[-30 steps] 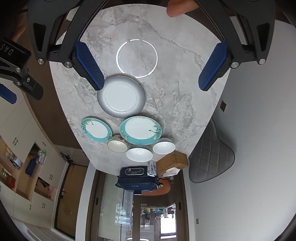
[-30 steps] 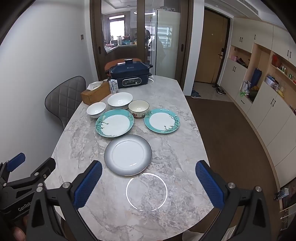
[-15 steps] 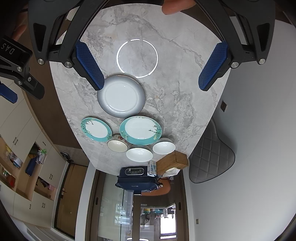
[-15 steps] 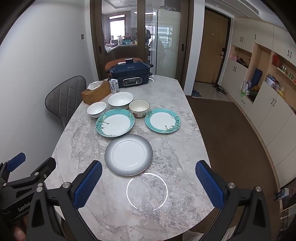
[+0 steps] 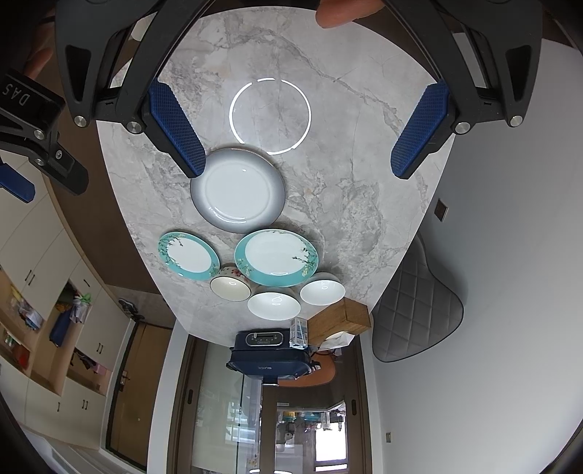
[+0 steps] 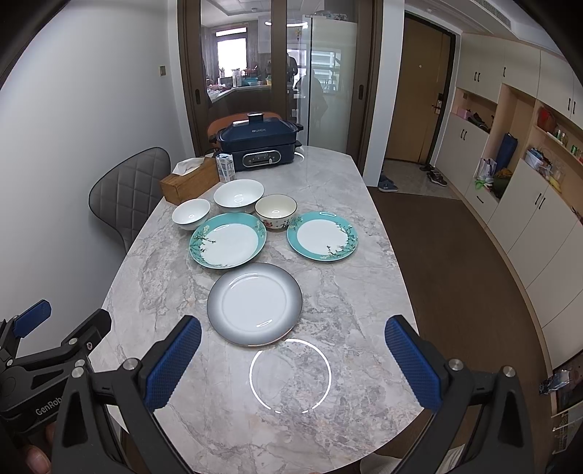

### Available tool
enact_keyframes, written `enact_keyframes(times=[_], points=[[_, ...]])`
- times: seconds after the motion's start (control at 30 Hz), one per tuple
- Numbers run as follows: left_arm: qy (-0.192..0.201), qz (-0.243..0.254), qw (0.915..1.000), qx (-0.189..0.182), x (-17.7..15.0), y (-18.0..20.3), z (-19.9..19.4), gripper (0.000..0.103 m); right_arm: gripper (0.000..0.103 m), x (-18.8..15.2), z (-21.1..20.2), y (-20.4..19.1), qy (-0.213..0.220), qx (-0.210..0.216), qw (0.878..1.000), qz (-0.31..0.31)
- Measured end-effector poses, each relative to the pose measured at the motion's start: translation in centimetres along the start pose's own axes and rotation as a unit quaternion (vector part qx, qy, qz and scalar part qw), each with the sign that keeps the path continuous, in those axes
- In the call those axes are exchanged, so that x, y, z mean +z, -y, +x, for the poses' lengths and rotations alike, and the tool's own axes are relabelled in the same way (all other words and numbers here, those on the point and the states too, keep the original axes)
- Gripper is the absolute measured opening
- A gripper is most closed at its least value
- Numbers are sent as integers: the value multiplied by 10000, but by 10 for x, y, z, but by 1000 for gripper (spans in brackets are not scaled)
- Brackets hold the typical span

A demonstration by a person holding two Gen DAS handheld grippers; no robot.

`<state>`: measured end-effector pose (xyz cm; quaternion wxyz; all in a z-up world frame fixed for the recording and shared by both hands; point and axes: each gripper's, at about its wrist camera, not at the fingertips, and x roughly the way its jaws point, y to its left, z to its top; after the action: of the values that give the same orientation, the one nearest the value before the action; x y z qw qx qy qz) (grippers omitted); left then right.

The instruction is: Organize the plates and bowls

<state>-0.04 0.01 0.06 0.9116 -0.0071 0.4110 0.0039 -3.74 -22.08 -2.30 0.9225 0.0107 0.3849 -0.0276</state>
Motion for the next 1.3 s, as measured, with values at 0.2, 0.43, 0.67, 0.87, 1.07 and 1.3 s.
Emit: enact_keyframes(times=[0.2,0.43,0.67,0.87,1.07,1.3], points=[[-1,-2,10000,-5,0,0,0,103,103,-1,1,0,-2,-2,10000,-4],[-6,-4,10000,-8,-1,2,1,103,103,-1,2,0,-9,-3,10000,-1],[-14,-3,10000,-8,-1,2,1,103,103,-1,3,-1,-15,-4,10000,0],[-18,-8,10000,-6,-2,2,0,103,103,-1,4,-1,-21,-2,10000,0],[-25,-10,10000,-6,-2,1,2,103,103,-1,4,-1,-28,3,10000,0],[-35,-10,10000,-9,-2,1,2,103,103,-1,4,-1,-35,-4,10000,-4]])
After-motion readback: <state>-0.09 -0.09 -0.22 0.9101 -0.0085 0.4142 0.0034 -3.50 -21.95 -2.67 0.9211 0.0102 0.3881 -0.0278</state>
